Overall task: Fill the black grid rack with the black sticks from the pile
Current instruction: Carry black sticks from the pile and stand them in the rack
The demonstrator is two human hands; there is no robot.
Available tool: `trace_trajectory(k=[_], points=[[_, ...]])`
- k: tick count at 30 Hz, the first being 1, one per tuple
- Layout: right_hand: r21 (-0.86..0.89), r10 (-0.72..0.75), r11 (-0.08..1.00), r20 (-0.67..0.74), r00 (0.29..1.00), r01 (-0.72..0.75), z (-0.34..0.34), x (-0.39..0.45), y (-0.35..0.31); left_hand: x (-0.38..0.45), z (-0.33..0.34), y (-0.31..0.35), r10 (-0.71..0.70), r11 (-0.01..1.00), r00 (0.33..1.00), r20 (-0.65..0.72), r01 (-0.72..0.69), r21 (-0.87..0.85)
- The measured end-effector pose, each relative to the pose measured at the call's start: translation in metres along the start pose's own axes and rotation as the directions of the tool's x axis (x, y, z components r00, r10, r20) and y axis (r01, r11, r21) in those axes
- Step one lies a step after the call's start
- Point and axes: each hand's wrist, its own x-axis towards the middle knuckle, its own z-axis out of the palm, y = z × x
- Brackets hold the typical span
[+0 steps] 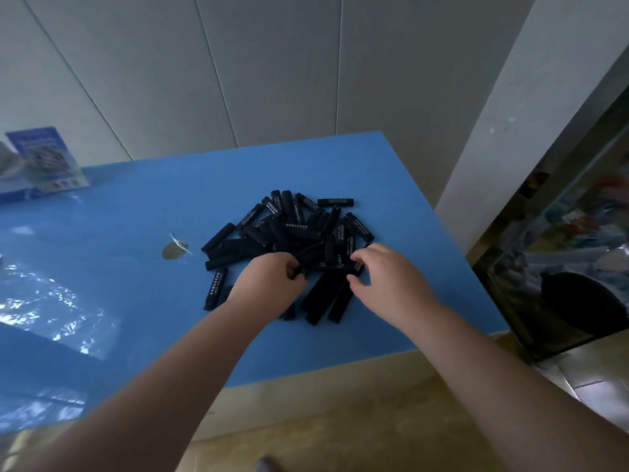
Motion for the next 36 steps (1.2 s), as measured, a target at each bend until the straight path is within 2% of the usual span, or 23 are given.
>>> trace_trajectory(k=[3,5,13,15,19,22,26,28,30,33,36], points=[[0.0,-0.013,1.0,0.018,1.0,0.013,0.008,0.013,0.001,-0.004,-0.003,-0.004,-0.084,0.96,0.996,-0.012,0.078,-0.269],[-0.001,-0.02,1.0,0.029,0.999,0.02,0.014,0.021,-0.001,-0.006,-0.005,-0.007,-0.132,0.918,0.991,-0.005,0.12,-0.378],[-0.057,0.022,0.998,0.162,0.986,-0.013,0.023,0.039,-0.006,-0.011,-0.012,-0.011,-0.158,0.868,0.986,-0.053,0.113,-0.483],[-0.053,0.067,0.997,0.214,0.975,-0.056,0.019,0.041,-0.009,-0.013,-0.013,-0.012,-0.165,0.858,0.985,-0.046,0.12,-0.5],[0.064,0.165,0.978,0.338,0.927,-0.197,0.007,0.044,-0.015,-0.013,-0.015,-0.017,-0.194,0.816,0.98,-0.037,0.141,-0.561],[0.298,0.216,0.885,0.416,0.883,-0.357,0.001,0.043,-0.013,-0.014,-0.017,-0.02,-0.193,0.787,0.98,-0.044,0.128,-0.603],[0.582,0.188,0.646,0.506,0.842,-0.494,-0.004,0.037,-0.014,-0.016,-0.02,-0.022,-0.199,0.758,0.978,-0.064,0.113,-0.643],[0.685,0.146,0.552,0.482,0.864,-0.475,-0.007,0.032,-0.018,-0.018,-0.022,-0.022,-0.207,0.737,0.976,-0.066,0.111,-0.667],[0.752,0.116,0.501,0.432,0.894,-0.428,-0.007,0.026,-0.025,-0.023,-0.026,-0.023,-0.208,0.717,0.976,-0.068,0.104,-0.69],[0.812,0.08,0.456,0.371,0.925,-0.365,-0.005,0.02,-0.04,-0.034,-0.034,-0.025,-0.199,0.685,0.978,-0.057,0.098,-0.721],[0.836,0.035,0.461,0.318,0.948,-0.298,-0.003,0.017,-0.057,-0.047,-0.043,-0.031,-0.217,0.615,0.975,-0.051,0.096,-0.783]])
